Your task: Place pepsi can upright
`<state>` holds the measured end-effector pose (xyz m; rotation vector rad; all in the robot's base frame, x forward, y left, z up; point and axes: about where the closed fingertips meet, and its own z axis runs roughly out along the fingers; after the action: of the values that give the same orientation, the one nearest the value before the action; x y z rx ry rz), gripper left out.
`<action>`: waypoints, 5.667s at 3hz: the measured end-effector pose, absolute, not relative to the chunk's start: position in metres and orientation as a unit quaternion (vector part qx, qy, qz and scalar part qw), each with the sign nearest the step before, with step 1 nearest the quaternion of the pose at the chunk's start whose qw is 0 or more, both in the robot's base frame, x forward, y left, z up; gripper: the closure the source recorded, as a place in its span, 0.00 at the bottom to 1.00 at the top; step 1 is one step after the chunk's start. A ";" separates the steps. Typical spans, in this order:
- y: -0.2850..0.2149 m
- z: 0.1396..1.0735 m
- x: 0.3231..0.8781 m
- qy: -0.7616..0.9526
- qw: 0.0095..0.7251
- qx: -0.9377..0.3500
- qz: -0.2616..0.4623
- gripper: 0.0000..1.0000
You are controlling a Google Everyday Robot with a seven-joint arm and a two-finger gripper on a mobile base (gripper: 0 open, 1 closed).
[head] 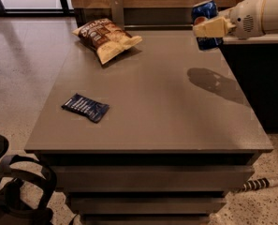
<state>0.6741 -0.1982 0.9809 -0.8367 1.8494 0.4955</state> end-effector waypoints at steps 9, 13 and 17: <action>-0.185 0.919 0.693 0.624 0.605 -0.426 0.251 1.00; -0.186 0.878 0.687 0.627 0.620 -0.366 0.299 1.00; -0.179 0.871 0.687 0.619 0.624 -0.360 0.312 0.50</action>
Offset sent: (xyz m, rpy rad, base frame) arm 0.0000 0.0040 0.0001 -0.0527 -0.0633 0.0520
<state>0.6870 -0.1790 0.8707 -0.8256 1.4218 0.7161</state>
